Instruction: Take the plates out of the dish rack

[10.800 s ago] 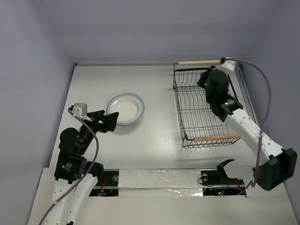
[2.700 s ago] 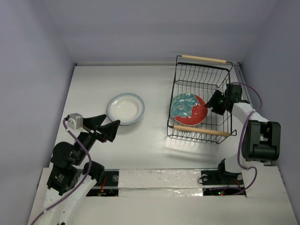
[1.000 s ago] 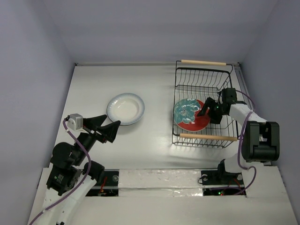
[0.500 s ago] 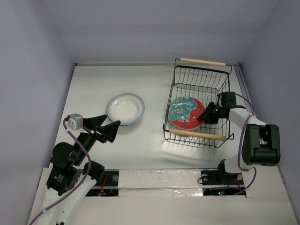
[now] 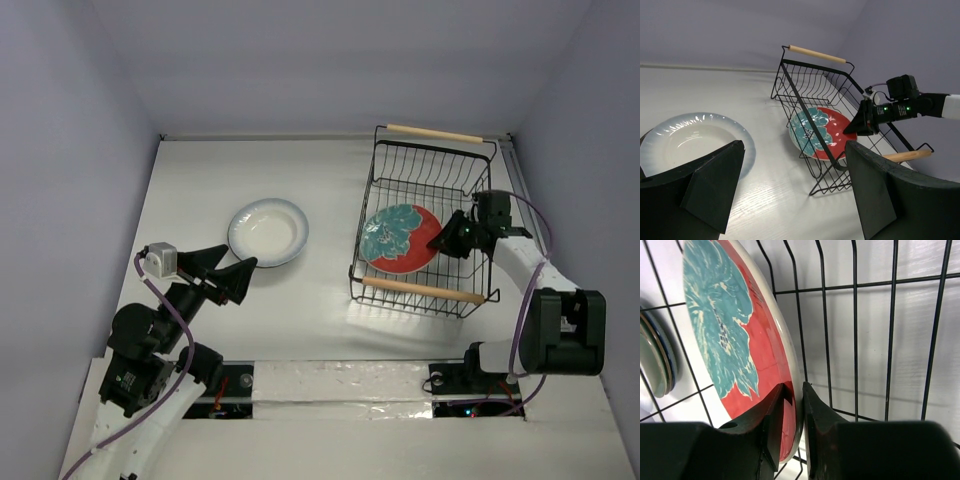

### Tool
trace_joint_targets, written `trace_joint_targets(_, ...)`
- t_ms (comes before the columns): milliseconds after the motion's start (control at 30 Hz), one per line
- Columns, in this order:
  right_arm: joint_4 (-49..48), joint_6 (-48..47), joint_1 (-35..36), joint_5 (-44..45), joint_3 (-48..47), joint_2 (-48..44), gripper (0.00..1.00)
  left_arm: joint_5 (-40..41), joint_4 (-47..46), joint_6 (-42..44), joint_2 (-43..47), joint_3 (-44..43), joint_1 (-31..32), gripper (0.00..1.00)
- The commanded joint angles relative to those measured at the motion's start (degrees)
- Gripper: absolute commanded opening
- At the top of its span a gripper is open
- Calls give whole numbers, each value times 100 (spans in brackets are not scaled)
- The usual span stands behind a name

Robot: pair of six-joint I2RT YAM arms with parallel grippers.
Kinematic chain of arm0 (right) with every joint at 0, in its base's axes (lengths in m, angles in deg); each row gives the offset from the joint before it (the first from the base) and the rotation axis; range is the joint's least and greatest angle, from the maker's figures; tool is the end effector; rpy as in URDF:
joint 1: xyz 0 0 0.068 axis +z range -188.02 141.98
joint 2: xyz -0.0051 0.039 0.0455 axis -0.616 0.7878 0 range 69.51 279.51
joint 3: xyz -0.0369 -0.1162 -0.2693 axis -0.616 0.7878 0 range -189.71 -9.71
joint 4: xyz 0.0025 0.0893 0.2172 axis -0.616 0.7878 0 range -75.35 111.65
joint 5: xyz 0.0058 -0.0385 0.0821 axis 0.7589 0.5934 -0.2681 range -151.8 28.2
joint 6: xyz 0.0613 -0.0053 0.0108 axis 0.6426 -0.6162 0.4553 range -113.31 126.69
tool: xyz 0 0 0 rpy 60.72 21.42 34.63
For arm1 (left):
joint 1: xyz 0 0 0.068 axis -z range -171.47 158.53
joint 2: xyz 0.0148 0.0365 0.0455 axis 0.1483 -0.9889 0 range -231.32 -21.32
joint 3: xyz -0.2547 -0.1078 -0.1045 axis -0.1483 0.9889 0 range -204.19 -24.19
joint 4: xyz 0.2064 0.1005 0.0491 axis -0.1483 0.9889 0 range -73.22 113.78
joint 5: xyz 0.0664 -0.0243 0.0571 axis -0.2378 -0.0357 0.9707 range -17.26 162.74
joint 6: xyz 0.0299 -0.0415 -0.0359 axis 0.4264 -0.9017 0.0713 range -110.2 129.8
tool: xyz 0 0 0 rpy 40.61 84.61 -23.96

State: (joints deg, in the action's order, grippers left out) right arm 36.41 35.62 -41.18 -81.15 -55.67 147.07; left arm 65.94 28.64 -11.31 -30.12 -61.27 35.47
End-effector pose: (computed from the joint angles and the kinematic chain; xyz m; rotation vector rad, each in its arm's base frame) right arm 0.2452 0.0022 0.2366 0.5611 2.4675 0.6065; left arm 0.0101 -0.0115 0.3472 0.1725 1.3165 -0.7925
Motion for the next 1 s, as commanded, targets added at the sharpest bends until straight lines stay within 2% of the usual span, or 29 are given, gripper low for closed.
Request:
trace_joint_targets(0, -444, -80, -9, 415, -1, -373, 0, -5, -219, -26, -78, -1, 31, 79)
trace_joint_targets(333, -761, -1, -9, 327, -484, -1322, 0, -13, -219, -25, -166, -10, -22, 79)
trace_joint_targets(600, -1156, 473, -9, 274, -766, -1884, 0, -13, -193, -34, -236, -10, -75, 79)
trace_joint_targets(967, -875, 807, -9, 565, -1881, -2509, 0, 30, -175, -26, -307, -27, -189, 79)
